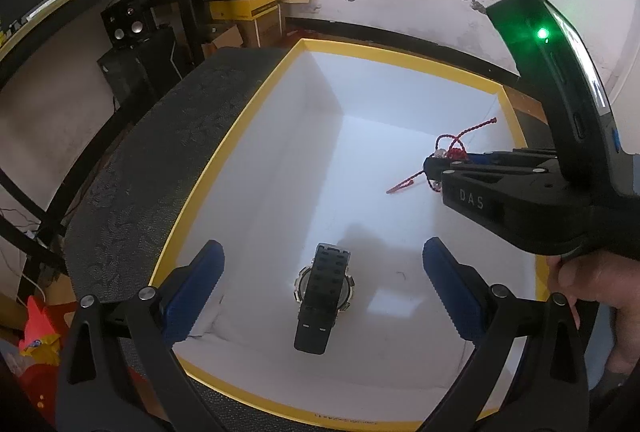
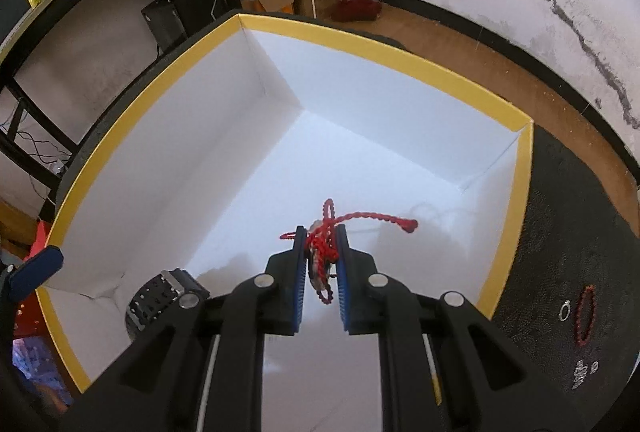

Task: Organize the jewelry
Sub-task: 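Lower the red cord into the box and open the right tool, then return both tools to the mat and grasp the silver ring with the left tool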

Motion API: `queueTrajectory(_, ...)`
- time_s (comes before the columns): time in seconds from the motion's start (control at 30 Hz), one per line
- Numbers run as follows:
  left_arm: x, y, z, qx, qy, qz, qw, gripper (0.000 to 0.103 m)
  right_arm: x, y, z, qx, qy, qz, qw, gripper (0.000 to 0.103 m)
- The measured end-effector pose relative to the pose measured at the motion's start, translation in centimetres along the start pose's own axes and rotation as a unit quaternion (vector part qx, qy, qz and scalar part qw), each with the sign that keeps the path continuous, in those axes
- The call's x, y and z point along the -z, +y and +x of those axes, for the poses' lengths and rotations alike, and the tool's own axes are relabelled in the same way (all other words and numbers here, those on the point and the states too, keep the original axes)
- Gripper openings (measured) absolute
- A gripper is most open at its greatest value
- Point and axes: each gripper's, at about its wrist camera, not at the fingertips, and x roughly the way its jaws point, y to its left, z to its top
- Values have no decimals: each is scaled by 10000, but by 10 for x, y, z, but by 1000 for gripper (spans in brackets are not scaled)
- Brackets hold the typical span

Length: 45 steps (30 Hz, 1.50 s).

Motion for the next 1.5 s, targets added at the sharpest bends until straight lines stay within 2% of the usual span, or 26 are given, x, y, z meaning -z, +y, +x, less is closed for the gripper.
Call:
queueTrajectory(0.27, 0, -2, 0, 27, 4, 8, 10000, 97, 0, 5, -5, 12, -60, -192, 9998, 14)
queueTrajectory(0.33, 0, -2, -1, 23, -11, 11, 10000, 97, -1, 4, -9, 24, -87, -178, 9998, 19)
queueTrajectory(0.37, 0, -2, -1, 32, -8, 6, 10000, 97, -2, 4, -12, 4, -127, -168, 9998, 37)
queueTrajectory(0.4, 0, -2, -1, 48, -8, -4, 10000, 97, -2, 3, -15, -9, -174, -153, 9997, 63)
queueTrajectory(0.47, 0, -2, -3, 77, -35, -21, 10000, 97, -4, 2, -27, -101, -389, -147, 9991, 85)
queueTrajectory(0.53, -1, -1, -4, 91, -66, -34, 9999, 97, -6, 5, -36, -61, -489, -265, 9984, 88)
queueTrajectory(0.6, -2, 0, -5, 98, -90, -44, 9999, 97, -7, 3, -49, -78, -627, -259, 9977, 96)
queueTrajectory(0.73, -5, 1, -10, 168, -182, -201, 9995, 97, -2, -21, -86, -182, -965, 98, 9951, 96)
queueTrajectory(0.87, -13, -6, -19, 212, -381, -88, 9990, 97, 30, -74, -135, -281, -1375, 774, 9871, 96)
queueTrajectory(1.0, -26, 2, -30, 279, -687, -470, 9961, 97, 80, -136, -172, 202, -1765, 1523, 9722, 96)
queueTrajectory(1.1, -33, -2, -33, 303, -771, -671, 9943, 97, 116, -174, -180, 552, -1731, 1784, 9670, 96)
queueTrajectory(1.17, -38, -16, -38, 526, -789, -760, 9926, 97, 140, -195, -182, 775, -1662, 1907, 9644, 96)
queueTrajectory(1.23, -43, -39, -44, 781, -846, -703, 9909, 97, 160, -215, -181, 909, -1584, 2046, 9617, 96)
queueTrajectory(1.3, -44, -76, -51, 971, -931, -424, 9900, 97, 185, -244, -182, 1114, -1484, 2294, 9555, 96)
queueTrajectory(1.4, -40, -134, -56, 1202, -966, 68, 9880, 97, 211, -272, -184, 1283, -1454, 2548, 9473, 96)
queueTrajectory(1.5, -30, -199, -44, 1299, -836, 683, 9856, 97, 235, -298, -186, 1368, -1365, 2792, 9406, 96)
